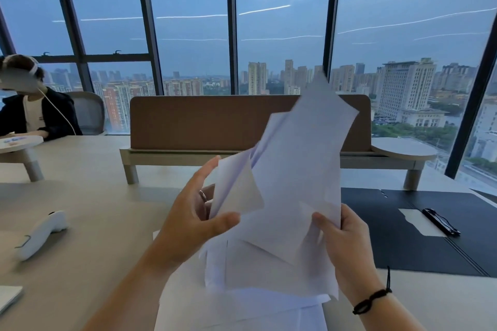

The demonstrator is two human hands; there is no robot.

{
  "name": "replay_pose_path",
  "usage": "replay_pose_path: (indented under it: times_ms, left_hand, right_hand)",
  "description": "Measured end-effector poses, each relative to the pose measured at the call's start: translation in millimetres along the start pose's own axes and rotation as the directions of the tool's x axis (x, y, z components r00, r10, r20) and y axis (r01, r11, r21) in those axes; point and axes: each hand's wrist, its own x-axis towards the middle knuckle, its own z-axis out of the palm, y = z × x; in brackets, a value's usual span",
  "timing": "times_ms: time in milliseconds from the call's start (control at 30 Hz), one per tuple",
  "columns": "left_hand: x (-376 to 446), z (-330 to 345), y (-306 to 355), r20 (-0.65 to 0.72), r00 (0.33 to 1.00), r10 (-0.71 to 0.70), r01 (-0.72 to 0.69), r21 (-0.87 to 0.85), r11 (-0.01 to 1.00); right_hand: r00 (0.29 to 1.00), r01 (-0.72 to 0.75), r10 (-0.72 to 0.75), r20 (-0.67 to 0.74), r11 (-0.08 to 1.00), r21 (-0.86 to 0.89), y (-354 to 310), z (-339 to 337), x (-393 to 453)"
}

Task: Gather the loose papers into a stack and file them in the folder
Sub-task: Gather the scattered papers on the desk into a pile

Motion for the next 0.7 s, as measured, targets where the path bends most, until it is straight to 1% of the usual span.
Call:
replay_pose_path:
  times_ms: [67, 100, 167, 200, 233, 267, 300, 333, 400, 433, 467, 533, 633, 700]
  left_hand:
    - [-3.5, -3.6, -1.0, -0.024, 0.999, -0.038, 0.039, 0.046, 0.998]
    - [-5.4, -5.7, -1.5, -0.024, 0.999, -0.047, 0.049, 0.116, 0.992]
    - [-8.1, -8.0, -7.5, 0.011, 0.999, -0.041, 0.035, 0.323, 0.946]
    - [-10.0, -7.2, -10.0, 0.02, 0.999, -0.035, 0.024, 0.39, 0.921]
    - [-11.7, -5.7, -12.0, -0.011, 0.999, -0.033, 0.035, 0.411, 0.911]
    - [-12.4, -3.6, -13.0, -0.081, 0.997, -0.019, 0.05, 0.393, 0.918]
    - [-10.6, -2.1, -13.4, -0.166, 0.986, 0.002, 0.055, 0.338, 0.94]
    - [-6.7, -0.5, -12.8, -0.244, 0.97, 0.003, 0.057, 0.237, 0.97]
    - [2.2, -0.5, -9.2, -0.362, 0.929, -0.079, 0.09, 0.014, 0.996]
    - [5.7, -1.4, -6.3, -0.394, 0.911, -0.126, 0.119, -0.04, 0.992]
    - [8.3, -2.5, -3.9, -0.406, 0.901, -0.15, 0.147, -0.039, 0.988]
    - [9.9, -4.8, -2.0, -0.388, 0.906, -0.17, 0.181, -0.008, 0.983]
    - [6.8, -8.3, -2.7, -0.305, 0.933, -0.19, 0.192, -0.023, 0.981]
    - [4.0, -10.4, -3.8, -0.246, 0.949, -0.195, 0.189, -0.049, 0.981]
  right_hand:
    - [1.0, 0.016, -0.016, -0.003, 1.0, 0.001, 0.0, -2.9, 1.4]
    - [1.0, 0.022, -0.022, -0.001, 1.0, 0.0, -0.2, -3.3, 1.8]
    - [1.0, 0.015, -0.015, 0.012, 1.0, -0.001, 0.6, -2.3, 2.3]
    - [1.0, 0.007, -0.007, 0.018, 1.0, -0.001, 0.9, -1.4, 2.2]
    - [1.0, 0.002, -0.002, 0.024, 1.0, -0.002, 1.4, -0.8, 1.7]
    - [0.999, 0.002, -0.002, 0.034, 1.0, -0.001, 1.6, -1.0, 1.3]
    - [0.999, 0.006, -0.006, 0.047, 1.0, -0.005, 1.6, -2.2, 1.2]
    - [0.998, 0.016, -0.015, 0.064, 1.0, -0.011, 1.0, -4.0, 1.0]
    - [0.993, 0.044, -0.043, 0.108, 0.999, -0.008, -3.1, -7.1, 0.4]
    - [0.99, 0.055, -0.056, 0.132, 0.998, 0.012, -5.9, -7.6, 1.1]
    - [0.986, 0.059, -0.065, 0.154, 0.997, 0.041, -8.6, -6.9, 2.8]
    - [0.978, 0.052, -0.076, 0.193, 0.991, 0.125, -15.2, -3.4, 8.6]
    - [0.969, 0.012, -0.078, 0.234, 0.963, 0.27, -25.0, -2.3, 23.2]
    - [0.947, 0.009, -0.102, 0.304, 0.956, 0.292, -34.4, -3.8, 30.3]
